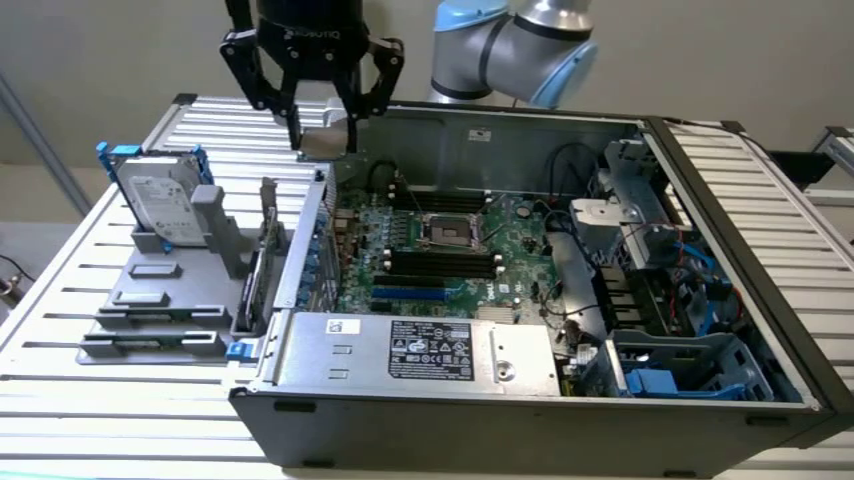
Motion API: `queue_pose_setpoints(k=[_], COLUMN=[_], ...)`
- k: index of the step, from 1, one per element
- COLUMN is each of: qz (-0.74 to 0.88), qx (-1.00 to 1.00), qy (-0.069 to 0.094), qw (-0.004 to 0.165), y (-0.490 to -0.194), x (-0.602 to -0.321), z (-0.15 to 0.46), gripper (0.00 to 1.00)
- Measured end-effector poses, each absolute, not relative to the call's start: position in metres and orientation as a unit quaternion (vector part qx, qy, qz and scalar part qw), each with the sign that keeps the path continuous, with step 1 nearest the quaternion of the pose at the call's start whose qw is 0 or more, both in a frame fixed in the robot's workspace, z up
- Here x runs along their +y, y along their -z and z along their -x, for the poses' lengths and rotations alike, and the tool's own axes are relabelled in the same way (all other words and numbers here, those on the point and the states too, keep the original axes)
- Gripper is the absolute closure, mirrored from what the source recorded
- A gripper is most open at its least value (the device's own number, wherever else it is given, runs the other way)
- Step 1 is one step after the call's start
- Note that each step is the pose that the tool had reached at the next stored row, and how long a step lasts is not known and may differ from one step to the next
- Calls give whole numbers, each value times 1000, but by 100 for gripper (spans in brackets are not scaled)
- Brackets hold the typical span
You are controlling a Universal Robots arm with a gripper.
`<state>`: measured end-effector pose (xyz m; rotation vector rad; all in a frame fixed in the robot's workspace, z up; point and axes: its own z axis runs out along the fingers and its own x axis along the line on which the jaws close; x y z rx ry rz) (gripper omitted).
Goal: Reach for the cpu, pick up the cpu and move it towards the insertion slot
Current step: 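Pick up the cpu and move it towards the insertion slot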
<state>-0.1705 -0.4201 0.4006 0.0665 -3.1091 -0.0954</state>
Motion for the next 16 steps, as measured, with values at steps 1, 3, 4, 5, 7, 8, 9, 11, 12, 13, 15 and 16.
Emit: queue_pose_setpoints(k=[1, 3, 4, 5, 7, 8, 9, 11, 12, 13, 15, 16], qz=[-21, -21, -21, -21, -21, -21, -21, -21, -21, -21, -21, -21], qx=[-999, -999, -999, -999, -999, -999, -999, -999, -999, -999, -999, -999], qy=[31, 31, 31, 31, 31, 31, 31, 31, 31, 31, 31, 31], qw=[15, 15, 15, 15, 15, 15, 15, 15, 15, 15, 15, 15], y=[-401, -400, -400, -400, -400, -399, -399, -398, -397, -397, -396, -395], x=[-420, -420, -420, -420, -420, -420, -420, -419, -418, -417, -414, -413], z=[166, 157, 152, 148, 139, 134, 129, 120, 116, 111, 102, 98], gripper=[45, 45, 45, 45, 45, 45, 45, 45, 45, 45, 45, 45])
